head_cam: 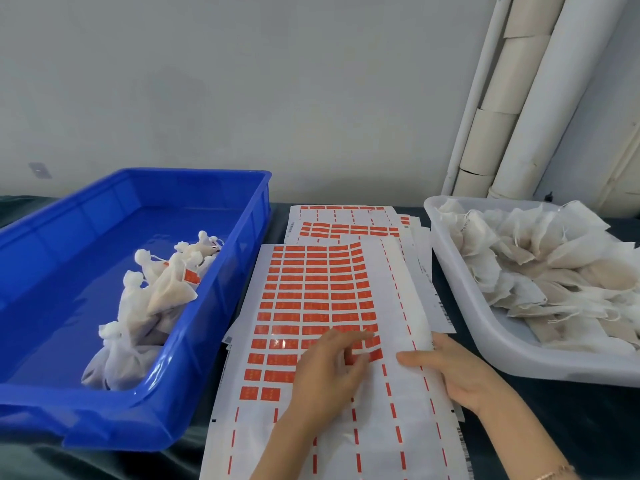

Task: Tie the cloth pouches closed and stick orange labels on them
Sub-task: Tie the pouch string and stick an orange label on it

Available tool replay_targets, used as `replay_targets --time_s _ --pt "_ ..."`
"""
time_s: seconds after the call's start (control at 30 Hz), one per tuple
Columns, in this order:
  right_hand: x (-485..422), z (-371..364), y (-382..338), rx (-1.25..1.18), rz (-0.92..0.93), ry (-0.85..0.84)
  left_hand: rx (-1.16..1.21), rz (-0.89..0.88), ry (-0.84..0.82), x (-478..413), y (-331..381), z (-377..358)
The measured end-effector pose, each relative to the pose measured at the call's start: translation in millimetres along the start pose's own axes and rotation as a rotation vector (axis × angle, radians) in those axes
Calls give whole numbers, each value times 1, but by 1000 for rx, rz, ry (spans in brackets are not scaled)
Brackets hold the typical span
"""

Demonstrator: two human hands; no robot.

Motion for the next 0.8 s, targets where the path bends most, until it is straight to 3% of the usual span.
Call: replay_targets --time_s 0.13,0.33,0.8 --pt "-5 4 4 -79 -12 -74 -113 -54 -61 -2 6 -3" --pt "-8 3 7 -155 -9 -122 -90 -55 -16 -3 8 -4" --pt "-9 3 9 -205 -13 -131 -321 -414 51 1 38 0"
Point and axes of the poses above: each hand's wrist, its own x-axis away from the middle knuckle, its own z-axis out of the back of the hand, y = z × x, the point moved 6 cm from there along -x, towards the middle knuckle, and after that the axes turned 14 degrees about -z, right-handed, at the moved point
